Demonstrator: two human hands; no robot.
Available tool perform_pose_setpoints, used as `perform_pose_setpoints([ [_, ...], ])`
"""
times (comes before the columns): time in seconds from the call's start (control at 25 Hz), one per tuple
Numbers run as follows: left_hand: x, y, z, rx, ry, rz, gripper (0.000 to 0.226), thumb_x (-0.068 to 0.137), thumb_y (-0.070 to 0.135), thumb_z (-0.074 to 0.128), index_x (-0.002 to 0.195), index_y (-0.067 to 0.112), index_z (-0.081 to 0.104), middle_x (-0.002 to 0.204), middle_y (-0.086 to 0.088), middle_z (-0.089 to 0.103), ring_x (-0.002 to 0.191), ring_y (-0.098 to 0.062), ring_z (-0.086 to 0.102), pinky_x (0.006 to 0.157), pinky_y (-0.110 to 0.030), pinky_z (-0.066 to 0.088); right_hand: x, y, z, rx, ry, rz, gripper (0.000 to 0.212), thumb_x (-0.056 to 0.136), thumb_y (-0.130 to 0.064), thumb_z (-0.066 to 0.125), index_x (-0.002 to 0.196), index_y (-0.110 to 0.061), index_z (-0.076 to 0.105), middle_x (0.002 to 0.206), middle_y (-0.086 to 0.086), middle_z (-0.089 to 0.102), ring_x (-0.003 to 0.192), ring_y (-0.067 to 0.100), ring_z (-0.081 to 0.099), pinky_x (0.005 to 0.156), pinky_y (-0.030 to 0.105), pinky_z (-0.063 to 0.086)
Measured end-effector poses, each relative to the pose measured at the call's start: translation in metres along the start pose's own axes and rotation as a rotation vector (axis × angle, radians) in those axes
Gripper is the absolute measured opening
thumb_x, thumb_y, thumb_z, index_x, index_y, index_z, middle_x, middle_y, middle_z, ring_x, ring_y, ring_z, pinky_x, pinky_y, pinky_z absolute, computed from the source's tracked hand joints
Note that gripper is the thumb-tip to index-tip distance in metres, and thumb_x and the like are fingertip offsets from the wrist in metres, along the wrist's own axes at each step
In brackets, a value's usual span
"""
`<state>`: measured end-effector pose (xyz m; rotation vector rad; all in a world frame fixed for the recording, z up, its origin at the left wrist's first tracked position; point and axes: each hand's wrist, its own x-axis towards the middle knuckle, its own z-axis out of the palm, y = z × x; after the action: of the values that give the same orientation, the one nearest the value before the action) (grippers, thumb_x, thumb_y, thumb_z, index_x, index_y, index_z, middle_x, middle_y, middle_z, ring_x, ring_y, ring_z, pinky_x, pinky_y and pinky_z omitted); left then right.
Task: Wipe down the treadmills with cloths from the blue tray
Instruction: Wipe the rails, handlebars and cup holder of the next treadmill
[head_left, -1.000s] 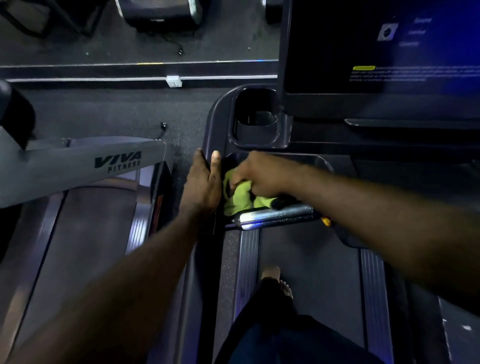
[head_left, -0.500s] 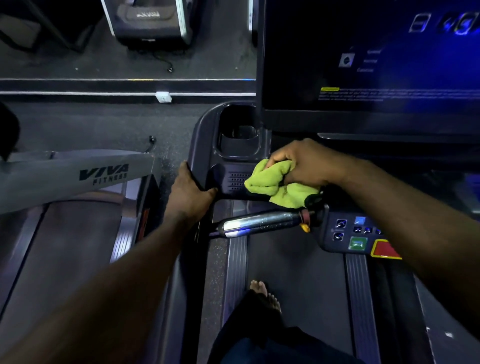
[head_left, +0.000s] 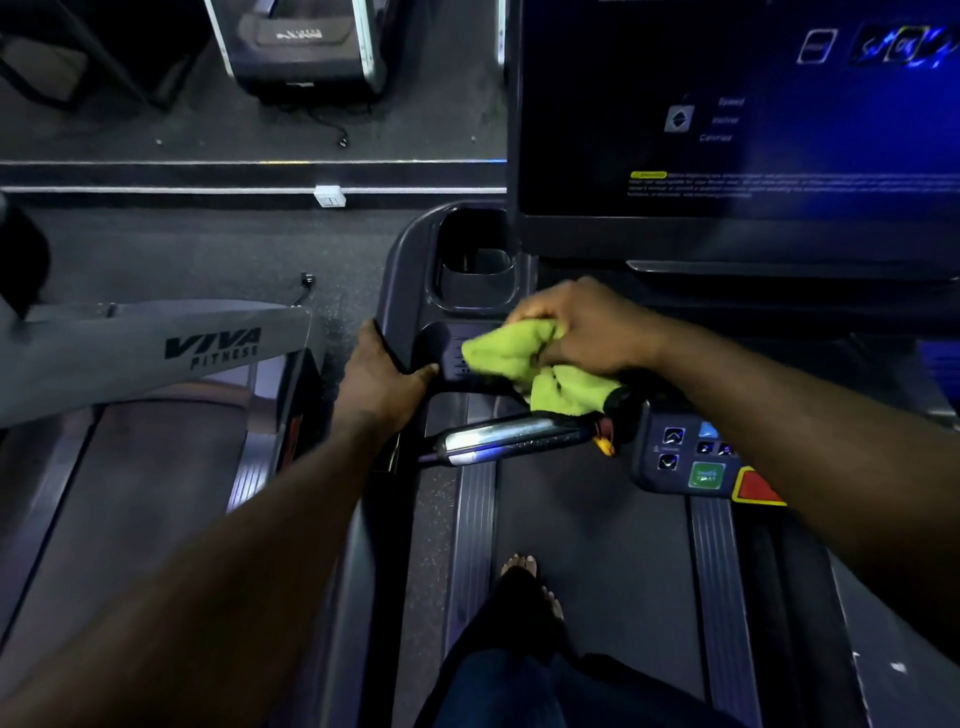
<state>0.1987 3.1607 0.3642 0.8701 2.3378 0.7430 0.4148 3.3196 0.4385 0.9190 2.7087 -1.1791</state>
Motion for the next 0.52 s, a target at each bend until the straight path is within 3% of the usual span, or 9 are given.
perform_pose_setpoints([
  [0.08,0.002,-0.001,0.001,0.011,0.02,0.014,0.077,0.077,0.063,0.081,0.133,0.026,0.043,0.13,-0.008,0.068,0.112,-0.031,0.069,0.096,-0.045,0.058,-0.018,-0.015,-0.006,0.076,0.184,-0.073,0.051,0.086,-0.008,0.082,0.128,-0.034,0.071,0.106,-0.013,0.075,0.091,0.001,0.07,0.087,0.024,0.054],
  [0.12,0.002,0.0,0.003,0.021,0.025,0.021,0.077,0.079,0.07,0.075,0.132,0.025,0.043,0.131,-0.009,0.067,0.113,-0.032,0.068,0.095,-0.044,0.057,-0.032,-0.022,-0.003,-0.004,0.198,-0.104,0.055,0.09,-0.014,0.079,0.137,-0.036,0.064,0.117,-0.01,0.074,0.1,0.005,0.069,0.092,0.025,0.054],
  [0.24,0.0,0.001,0.002,-0.016,0.002,0.007,0.069,0.085,0.084,0.055,0.124,0.028,0.045,0.129,-0.006,0.068,0.114,-0.032,0.067,0.094,-0.04,0.052,-0.072,-0.022,0.05,-0.581,-0.035,-0.134,0.081,0.096,-0.054,0.063,0.164,-0.042,0.021,0.163,-0.001,0.041,0.146,0.023,0.044,0.119,0.044,0.038],
  [0.32,-0.001,0.002,0.001,-0.061,-0.006,0.004,0.063,0.089,0.085,0.045,0.122,0.031,0.045,0.129,-0.004,0.067,0.116,-0.03,0.066,0.096,-0.04,0.05,-0.081,-0.013,0.071,-0.756,-0.195,-0.12,0.12,0.079,-0.081,0.063,0.167,-0.037,-0.005,0.174,0.008,0.01,0.16,0.032,0.014,0.13,0.052,0.016],
  [0.4,0.001,0.0,0.0,-0.072,-0.003,0.01,0.064,0.09,0.086,0.04,0.124,0.031,0.045,0.132,-0.004,0.066,0.119,-0.031,0.064,0.1,-0.045,0.05,-0.074,-0.01,0.059,-0.774,-0.406,-0.091,0.153,0.061,-0.087,0.075,0.161,-0.034,-0.028,0.174,0.011,-0.016,0.162,0.031,-0.007,0.132,0.05,0.005],
  [0.52,0.001,-0.002,0.001,-0.07,-0.004,0.025,0.068,0.091,0.085,0.04,0.128,0.028,0.045,0.135,-0.006,0.066,0.12,-0.032,0.064,0.1,-0.044,0.049,-0.057,-0.009,0.031,-0.795,-0.598,-0.137,0.172,0.05,-0.074,0.091,0.152,-0.038,-0.042,0.172,0.005,-0.026,0.162,0.024,-0.01,0.131,0.047,0.017],
])
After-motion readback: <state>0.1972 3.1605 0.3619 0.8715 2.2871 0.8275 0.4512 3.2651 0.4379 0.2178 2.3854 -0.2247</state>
